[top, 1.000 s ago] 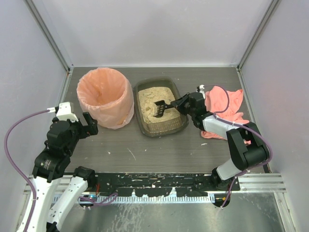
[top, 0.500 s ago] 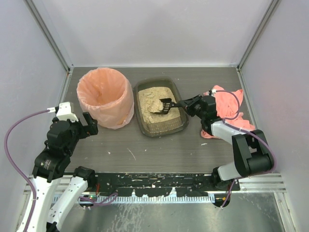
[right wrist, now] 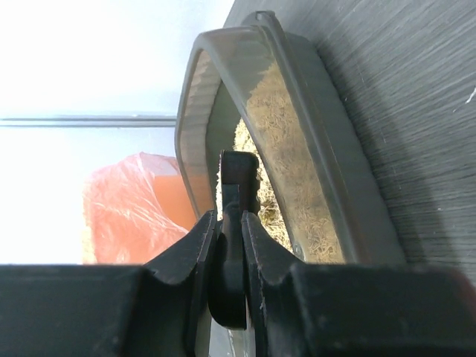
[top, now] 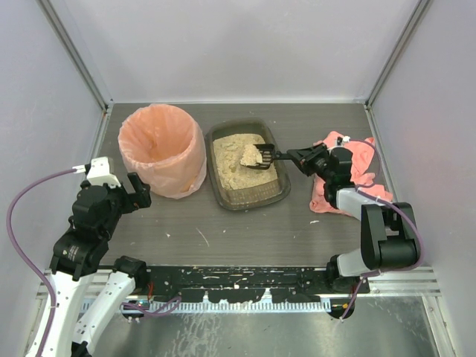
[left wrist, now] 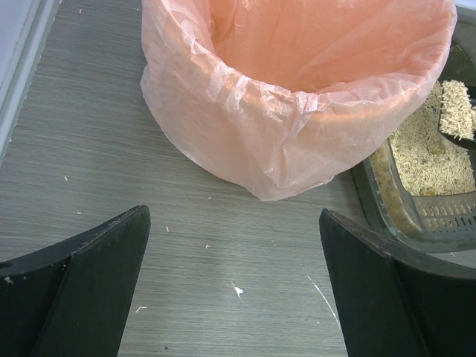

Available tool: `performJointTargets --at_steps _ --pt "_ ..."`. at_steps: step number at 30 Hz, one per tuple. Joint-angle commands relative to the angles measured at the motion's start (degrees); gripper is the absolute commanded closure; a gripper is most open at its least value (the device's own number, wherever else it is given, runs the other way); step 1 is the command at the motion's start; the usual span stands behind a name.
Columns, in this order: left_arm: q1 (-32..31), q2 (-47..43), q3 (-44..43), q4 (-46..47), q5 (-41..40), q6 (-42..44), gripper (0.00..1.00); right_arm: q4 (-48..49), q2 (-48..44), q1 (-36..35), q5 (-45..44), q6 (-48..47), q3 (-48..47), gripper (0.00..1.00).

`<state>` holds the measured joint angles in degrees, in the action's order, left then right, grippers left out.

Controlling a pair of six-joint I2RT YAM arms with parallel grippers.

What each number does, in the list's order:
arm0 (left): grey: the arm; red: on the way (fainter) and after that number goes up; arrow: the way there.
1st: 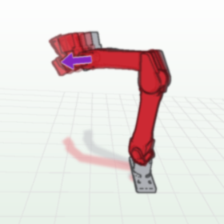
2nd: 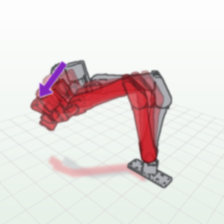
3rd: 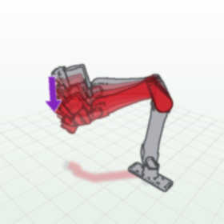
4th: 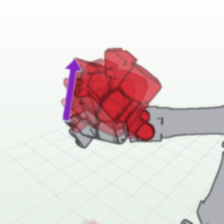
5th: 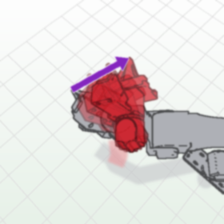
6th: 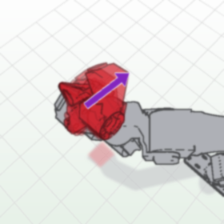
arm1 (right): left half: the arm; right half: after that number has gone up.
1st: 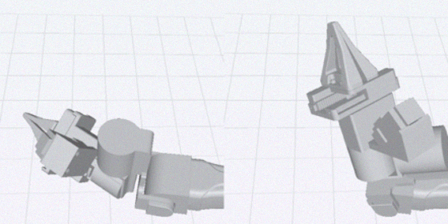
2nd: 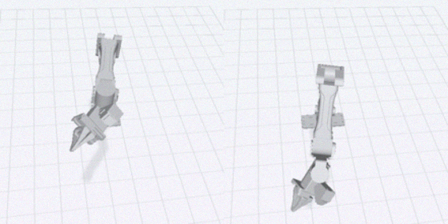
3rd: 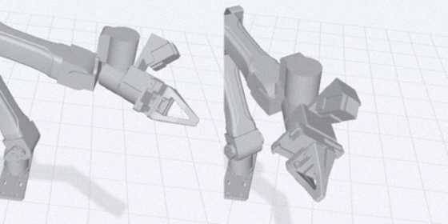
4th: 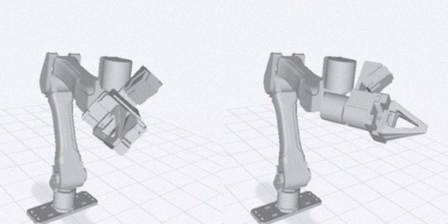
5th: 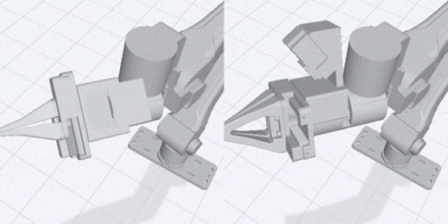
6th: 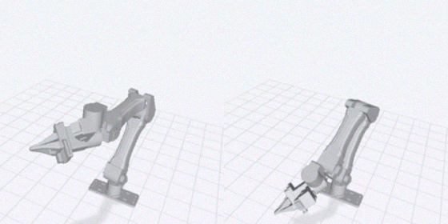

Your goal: Clean the litter box

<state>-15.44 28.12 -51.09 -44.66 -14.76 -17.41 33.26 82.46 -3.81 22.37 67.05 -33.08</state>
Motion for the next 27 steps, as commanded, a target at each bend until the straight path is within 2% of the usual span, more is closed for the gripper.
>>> performJointTargets --at_steps 1,6,9,13,17,20,24,27 --pt "0.30 -0.16 -0.77 1.50 0.56 -0.44 0.02 9.30 -2.30 1.28 7.60 1.61 0.64 0.99" --pt "0.27 -0.26 -0.82 1.46 0.57 -0.44 0.02 10.14 -1.22 3.43 10.42 2.64 -0.07 0.99" --pt "0.29 -0.20 -0.79 1.57 0.71 -0.44 0.02 14.45 1.27 2.19 13.35 4.75 -0.80 0.99" --pt "0.27 -0.22 -0.78 1.49 0.78 -0.43 0.02 20.30 3.36 5.41 14.19 9.53 1.33 0.99" --pt "0.28 0.00 -0.81 1.57 0.83 -0.48 0.02 21.06 5.92 2.95 17.54 9.34 -1.19 0.99" --pt "0.30 -0.05 -0.79 1.52 1.14 -0.44 0.02 23.20 4.78 6.31 14.98 11.80 1.94 0.99" --pt "0.29 -0.03 -0.69 1.68 0.99 -0.48 0.02 20.37 5.57 3.62 17.48 9.10 -1.10 0.99" --pt "0.24 0.07 -0.77 1.65 1.58 -0.35 0.02 26.44 5.51 7.35 15.22 13.75 2.78 0.99"
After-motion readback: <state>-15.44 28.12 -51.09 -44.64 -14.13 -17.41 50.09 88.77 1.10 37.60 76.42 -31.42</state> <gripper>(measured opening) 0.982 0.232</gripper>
